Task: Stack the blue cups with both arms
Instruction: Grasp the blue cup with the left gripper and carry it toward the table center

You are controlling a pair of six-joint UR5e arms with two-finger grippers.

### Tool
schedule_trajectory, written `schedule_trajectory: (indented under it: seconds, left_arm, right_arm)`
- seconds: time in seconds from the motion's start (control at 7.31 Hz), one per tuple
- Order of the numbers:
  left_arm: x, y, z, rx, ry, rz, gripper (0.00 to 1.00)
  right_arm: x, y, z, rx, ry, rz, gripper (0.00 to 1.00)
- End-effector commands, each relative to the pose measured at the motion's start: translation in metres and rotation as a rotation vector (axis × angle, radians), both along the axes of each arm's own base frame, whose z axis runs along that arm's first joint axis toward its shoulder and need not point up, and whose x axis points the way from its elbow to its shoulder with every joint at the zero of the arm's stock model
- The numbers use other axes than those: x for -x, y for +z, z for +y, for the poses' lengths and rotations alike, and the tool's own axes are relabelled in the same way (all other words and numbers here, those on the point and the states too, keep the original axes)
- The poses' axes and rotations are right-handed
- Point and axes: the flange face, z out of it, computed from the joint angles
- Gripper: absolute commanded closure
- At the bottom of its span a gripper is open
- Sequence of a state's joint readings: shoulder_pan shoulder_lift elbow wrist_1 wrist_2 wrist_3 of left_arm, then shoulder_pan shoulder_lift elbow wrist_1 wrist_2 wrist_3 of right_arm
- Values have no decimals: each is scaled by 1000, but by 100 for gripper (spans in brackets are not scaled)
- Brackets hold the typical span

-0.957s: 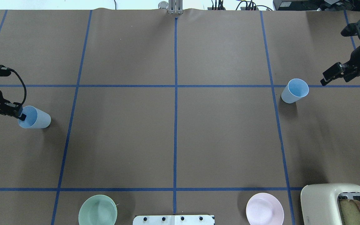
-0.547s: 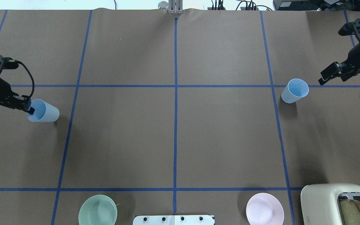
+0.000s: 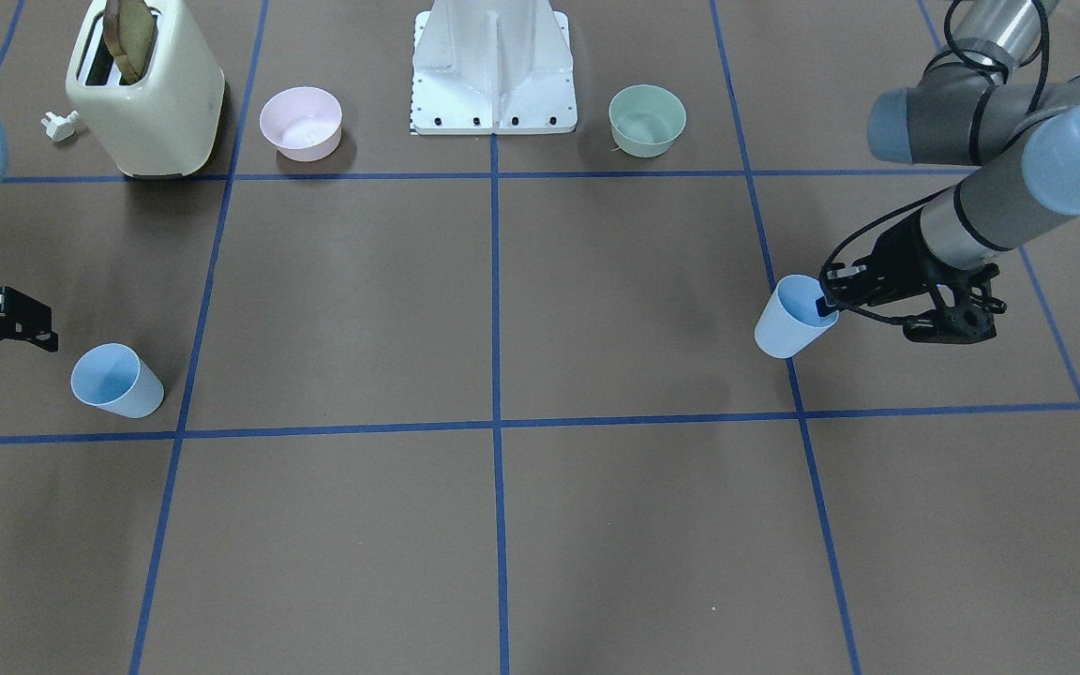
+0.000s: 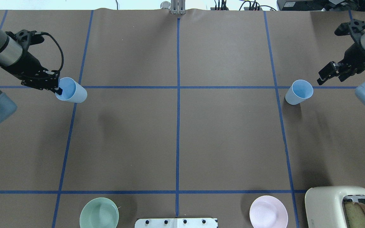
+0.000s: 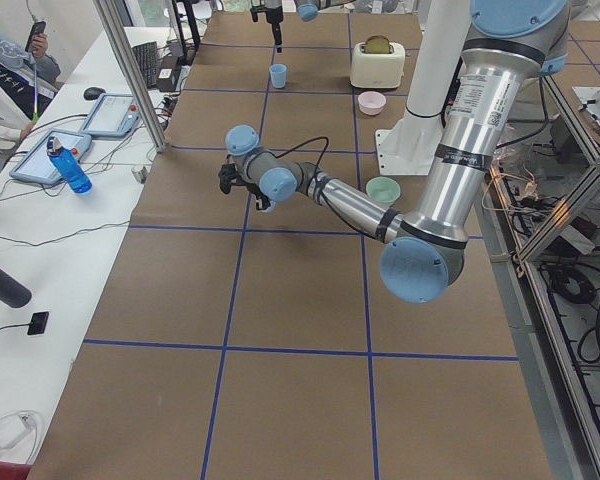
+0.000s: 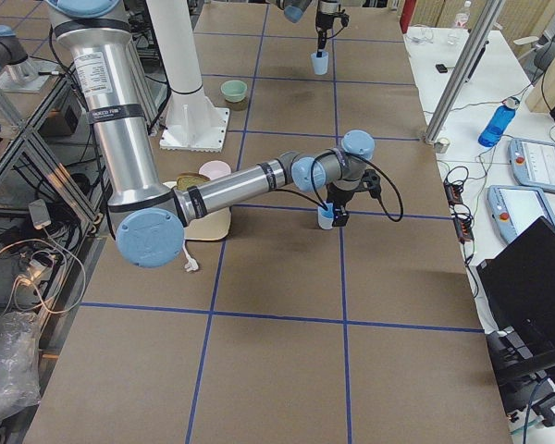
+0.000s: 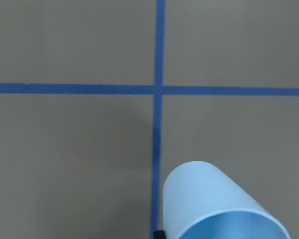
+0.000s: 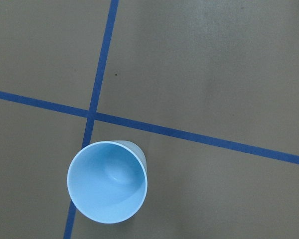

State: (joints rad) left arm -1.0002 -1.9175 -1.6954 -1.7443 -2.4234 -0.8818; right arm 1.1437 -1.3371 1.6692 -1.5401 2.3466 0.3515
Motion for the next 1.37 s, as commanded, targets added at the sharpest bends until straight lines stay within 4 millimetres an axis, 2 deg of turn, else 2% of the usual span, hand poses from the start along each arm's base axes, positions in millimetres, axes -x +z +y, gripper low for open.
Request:
schedule_trajectory:
  seconds: [0.0, 0.27, 0.41, 0.55, 0.68, 0.82, 1.23]
  left_arm:
    - [-37, -83, -13, 74, -18, -9, 100]
    - [-95, -125, 7, 105, -4, -4, 100]
    - [-125, -142, 20, 101, -15, -22, 100]
    - [-143, -155, 28, 104, -13, -23, 100]
    - [-159, -171, 27, 115, -12, -16, 100]
    - [-174, -183, 25, 116, -4, -15, 100]
    - [-197, -192, 39, 104, -10, -26, 100]
  right_arm:
    - [12, -4, -6, -8, -10, 9, 21]
    - [19, 0, -11, -25, -12, 17, 20]
    - [24, 11, -15, -18, 6, 11, 20]
    - [31, 24, -18, -26, 25, -6, 20]
    - [43, 31, -18, -21, 42, -21, 20]
    - [54, 22, -19, -24, 46, -27, 20]
    - [57, 25, -20, -19, 47, -19, 21]
